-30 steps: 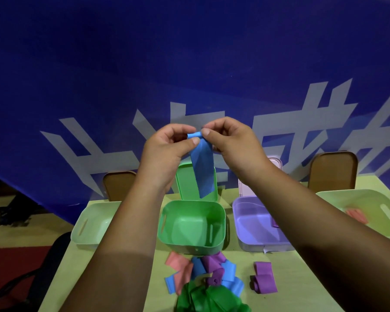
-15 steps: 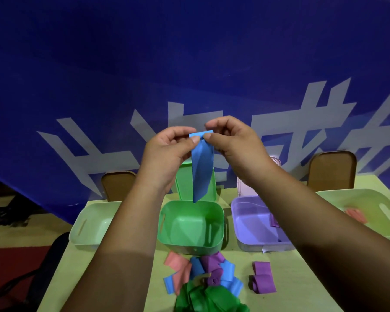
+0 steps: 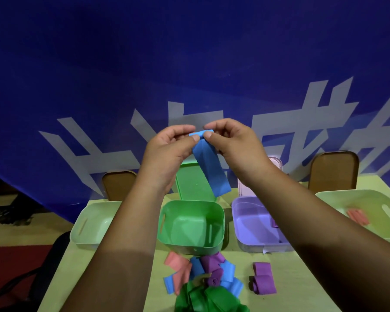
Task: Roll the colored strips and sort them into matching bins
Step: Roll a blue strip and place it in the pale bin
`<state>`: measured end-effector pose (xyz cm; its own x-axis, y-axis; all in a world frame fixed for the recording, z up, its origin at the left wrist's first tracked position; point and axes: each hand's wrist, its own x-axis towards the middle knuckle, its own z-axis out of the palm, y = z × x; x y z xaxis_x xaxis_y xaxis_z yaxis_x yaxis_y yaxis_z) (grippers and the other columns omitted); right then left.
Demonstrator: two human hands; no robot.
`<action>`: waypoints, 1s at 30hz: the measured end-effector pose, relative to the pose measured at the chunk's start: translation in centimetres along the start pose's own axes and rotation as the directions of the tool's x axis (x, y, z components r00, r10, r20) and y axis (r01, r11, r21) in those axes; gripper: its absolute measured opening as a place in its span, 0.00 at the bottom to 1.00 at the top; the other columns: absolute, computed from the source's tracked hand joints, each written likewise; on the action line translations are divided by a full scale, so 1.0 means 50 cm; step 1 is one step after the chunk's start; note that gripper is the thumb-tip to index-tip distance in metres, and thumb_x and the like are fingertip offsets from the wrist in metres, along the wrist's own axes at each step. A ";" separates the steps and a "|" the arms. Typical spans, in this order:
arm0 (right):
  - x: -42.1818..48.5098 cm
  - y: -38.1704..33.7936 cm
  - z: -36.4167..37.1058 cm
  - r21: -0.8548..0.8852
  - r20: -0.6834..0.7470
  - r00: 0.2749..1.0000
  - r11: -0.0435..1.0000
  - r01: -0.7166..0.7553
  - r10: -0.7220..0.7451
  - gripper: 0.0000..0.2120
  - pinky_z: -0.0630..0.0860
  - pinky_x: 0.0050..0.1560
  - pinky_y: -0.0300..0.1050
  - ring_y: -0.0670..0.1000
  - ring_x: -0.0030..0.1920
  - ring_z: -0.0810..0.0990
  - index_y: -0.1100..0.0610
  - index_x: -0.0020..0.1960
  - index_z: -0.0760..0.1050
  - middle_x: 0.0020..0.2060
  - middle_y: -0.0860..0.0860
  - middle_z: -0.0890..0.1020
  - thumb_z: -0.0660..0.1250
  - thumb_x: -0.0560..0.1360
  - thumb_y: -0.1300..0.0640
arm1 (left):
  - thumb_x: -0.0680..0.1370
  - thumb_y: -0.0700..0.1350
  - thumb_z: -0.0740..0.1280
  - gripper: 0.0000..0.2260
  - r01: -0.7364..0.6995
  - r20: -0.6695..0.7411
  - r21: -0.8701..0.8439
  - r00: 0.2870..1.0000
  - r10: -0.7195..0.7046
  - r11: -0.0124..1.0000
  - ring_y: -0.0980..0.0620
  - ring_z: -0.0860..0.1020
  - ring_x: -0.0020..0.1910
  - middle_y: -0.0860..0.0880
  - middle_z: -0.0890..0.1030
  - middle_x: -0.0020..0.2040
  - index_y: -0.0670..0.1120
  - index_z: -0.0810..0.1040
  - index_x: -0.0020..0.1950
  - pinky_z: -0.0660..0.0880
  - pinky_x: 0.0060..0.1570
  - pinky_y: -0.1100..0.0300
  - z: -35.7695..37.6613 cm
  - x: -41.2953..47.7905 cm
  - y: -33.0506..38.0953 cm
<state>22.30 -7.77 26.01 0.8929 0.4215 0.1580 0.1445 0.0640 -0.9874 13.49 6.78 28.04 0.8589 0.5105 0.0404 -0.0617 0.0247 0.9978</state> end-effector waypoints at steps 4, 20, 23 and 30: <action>0.000 -0.004 -0.003 0.006 0.005 1.000 1.000 0.004 -0.004 0.06 0.81 0.49 0.45 0.43 0.43 0.83 0.50 0.55 0.84 0.41 0.46 0.85 0.74 0.81 0.60 | 0.80 0.39 0.76 0.09 0.016 -0.019 -0.019 1.000 -0.016 1.000 0.40 0.87 0.59 0.40 0.88 0.55 0.42 0.85 0.60 0.84 0.62 0.48 0.001 0.000 0.000; -0.010 -0.018 0.007 0.052 0.030 1.000 0.999 -0.004 0.002 0.03 0.84 0.51 0.46 0.46 0.46 0.84 0.53 0.53 0.85 0.46 0.54 0.88 0.73 0.82 0.57 | 0.78 0.31 0.75 0.15 -0.052 -0.030 -0.017 0.998 0.052 0.998 0.50 0.87 0.55 0.45 0.89 0.55 0.46 0.85 0.61 0.82 0.53 0.61 -0.011 -0.011 0.012; -0.014 -0.021 0.008 0.050 0.025 1.000 0.999 -0.007 0.006 0.04 0.82 0.53 0.49 0.47 0.43 0.81 0.53 0.55 0.85 0.42 0.56 0.84 0.74 0.81 0.59 | 0.77 0.31 0.75 0.15 -0.049 -0.027 -0.026 0.998 0.048 0.998 0.51 0.87 0.55 0.46 0.89 0.54 0.46 0.85 0.61 0.81 0.53 0.61 -0.013 -0.014 0.011; -0.026 -0.024 0.007 0.065 0.011 1.000 0.998 0.006 -0.006 0.08 0.81 0.50 0.42 0.43 0.44 0.83 0.54 0.60 0.85 0.41 0.47 0.84 0.74 0.81 0.61 | 0.79 0.36 0.76 0.10 -0.044 -0.053 -0.034 0.998 0.043 0.998 0.42 0.87 0.58 0.42 0.88 0.55 0.43 0.86 0.60 0.84 0.61 0.50 -0.011 -0.033 0.008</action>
<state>20.82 -8.06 27.00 0.8872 0.4312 0.1643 0.1216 0.1250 -0.9847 11.79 6.44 28.33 0.8274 0.5559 0.0800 -0.1167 0.0309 0.9927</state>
